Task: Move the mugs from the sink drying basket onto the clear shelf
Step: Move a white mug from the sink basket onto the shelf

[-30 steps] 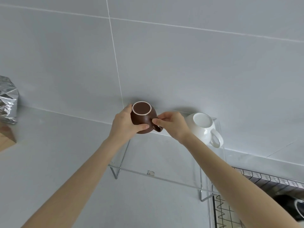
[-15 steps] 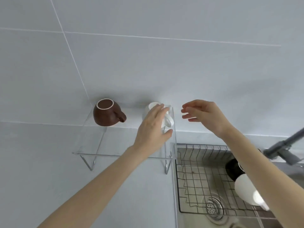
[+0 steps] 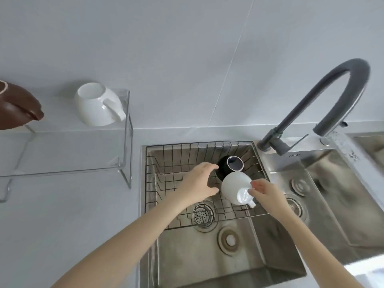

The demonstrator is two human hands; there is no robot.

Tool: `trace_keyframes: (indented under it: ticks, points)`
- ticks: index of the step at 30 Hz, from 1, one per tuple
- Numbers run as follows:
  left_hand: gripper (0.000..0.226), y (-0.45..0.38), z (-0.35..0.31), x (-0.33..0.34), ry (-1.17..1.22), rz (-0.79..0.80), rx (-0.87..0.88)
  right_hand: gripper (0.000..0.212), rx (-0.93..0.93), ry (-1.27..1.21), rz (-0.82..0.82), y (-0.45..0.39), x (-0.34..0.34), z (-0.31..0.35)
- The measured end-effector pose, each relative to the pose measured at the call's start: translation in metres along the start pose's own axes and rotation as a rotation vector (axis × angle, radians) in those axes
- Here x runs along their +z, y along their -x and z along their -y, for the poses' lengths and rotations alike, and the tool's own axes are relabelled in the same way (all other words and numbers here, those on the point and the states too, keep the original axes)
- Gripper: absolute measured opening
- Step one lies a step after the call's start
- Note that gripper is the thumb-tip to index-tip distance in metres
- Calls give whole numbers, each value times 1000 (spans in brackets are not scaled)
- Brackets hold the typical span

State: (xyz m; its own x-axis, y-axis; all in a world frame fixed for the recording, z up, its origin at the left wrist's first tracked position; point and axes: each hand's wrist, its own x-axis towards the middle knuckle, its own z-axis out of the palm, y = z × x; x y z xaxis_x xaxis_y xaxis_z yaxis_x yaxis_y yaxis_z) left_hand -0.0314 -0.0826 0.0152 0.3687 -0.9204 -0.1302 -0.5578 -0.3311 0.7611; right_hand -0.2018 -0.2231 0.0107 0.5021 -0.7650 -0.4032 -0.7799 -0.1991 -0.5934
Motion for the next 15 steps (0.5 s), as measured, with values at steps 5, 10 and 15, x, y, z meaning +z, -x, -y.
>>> trace_keyframes:
  ticks: [5, 10, 15]
  points:
    - [73, -28, 11, 45, -40, 103, -4, 50, 62, 33, 3, -10, 10, -22]
    - [76, -45, 19, 79, -161, 101, 131, 60, 121, -2, 150, -21, 12, -35]
    - [88, -52, 24, 97, -290, 55, 268, 65, 94, 6, 142, -23, 18, -40]
